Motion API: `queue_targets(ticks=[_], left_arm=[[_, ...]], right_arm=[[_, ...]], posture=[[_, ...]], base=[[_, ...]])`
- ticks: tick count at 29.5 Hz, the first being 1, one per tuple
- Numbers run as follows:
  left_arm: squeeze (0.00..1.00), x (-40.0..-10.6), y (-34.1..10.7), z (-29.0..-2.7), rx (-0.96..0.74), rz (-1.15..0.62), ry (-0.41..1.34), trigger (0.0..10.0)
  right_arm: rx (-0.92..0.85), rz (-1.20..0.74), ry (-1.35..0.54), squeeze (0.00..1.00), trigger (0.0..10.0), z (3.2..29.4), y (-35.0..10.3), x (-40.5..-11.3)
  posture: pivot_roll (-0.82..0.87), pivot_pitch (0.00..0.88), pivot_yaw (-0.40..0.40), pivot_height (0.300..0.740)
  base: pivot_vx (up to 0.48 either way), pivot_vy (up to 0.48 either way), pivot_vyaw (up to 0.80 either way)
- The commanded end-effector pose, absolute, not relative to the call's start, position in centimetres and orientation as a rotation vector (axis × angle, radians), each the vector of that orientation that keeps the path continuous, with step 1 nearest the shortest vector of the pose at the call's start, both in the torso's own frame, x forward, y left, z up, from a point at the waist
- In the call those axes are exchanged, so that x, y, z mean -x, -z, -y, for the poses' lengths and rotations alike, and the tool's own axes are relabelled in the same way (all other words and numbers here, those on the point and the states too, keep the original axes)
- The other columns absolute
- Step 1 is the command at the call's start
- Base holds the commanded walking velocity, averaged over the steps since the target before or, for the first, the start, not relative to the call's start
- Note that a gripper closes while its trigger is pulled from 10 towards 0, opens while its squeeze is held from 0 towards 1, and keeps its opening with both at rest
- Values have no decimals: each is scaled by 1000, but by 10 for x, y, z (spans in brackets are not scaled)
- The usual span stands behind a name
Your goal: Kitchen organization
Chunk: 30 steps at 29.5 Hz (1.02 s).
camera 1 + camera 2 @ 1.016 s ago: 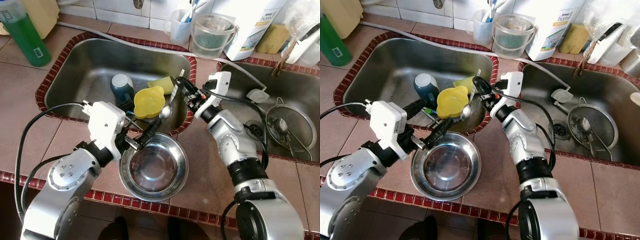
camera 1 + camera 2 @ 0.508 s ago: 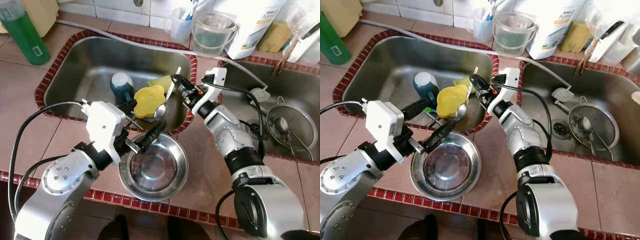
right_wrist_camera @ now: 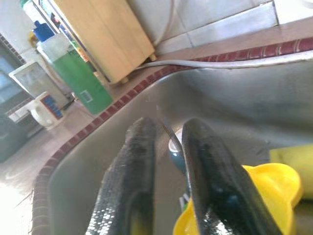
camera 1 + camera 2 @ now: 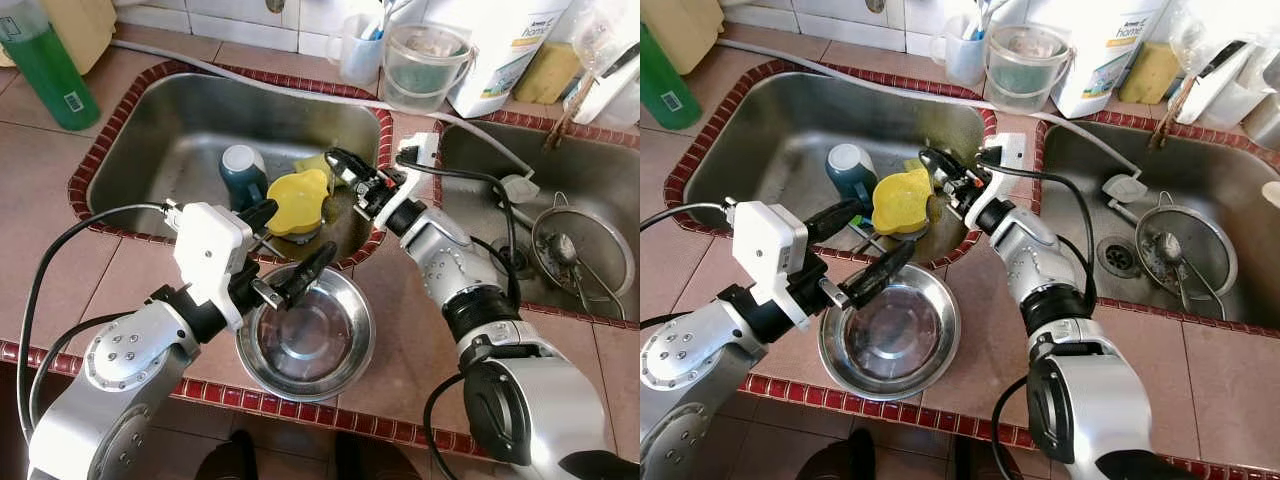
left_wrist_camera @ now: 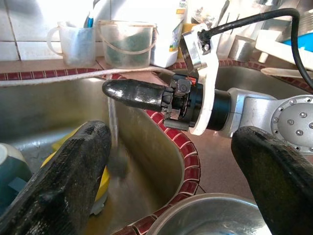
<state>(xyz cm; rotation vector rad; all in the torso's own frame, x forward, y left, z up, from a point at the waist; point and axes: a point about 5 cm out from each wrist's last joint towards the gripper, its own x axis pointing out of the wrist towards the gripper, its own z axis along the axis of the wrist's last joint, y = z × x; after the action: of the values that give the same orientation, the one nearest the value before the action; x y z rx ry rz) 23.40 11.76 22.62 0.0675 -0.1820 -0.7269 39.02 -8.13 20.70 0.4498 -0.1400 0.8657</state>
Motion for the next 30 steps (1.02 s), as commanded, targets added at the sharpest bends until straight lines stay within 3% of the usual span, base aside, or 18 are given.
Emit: queue_targets(ticks=[1,21,30], left_arm=[[0,-230,-228,-114,-62,188,750,10000],[0,-236,-229,-115,-50,199,734,10000],[0,-254,-233,-118,-45,240,691,10000]], right_arm=[[-436,141,-894,1000,10000,79,-209,-389],[-364,206,-816,1000,10000,95,-216,-392],[-351,299,-755,1000,10000,112,-230,-392]], posture=[[-63,309,-73,740],[-69,289,-77,740],[-94,222,-76,740]], base=[[0,0,0],[0,0,0],[0,0,0]])
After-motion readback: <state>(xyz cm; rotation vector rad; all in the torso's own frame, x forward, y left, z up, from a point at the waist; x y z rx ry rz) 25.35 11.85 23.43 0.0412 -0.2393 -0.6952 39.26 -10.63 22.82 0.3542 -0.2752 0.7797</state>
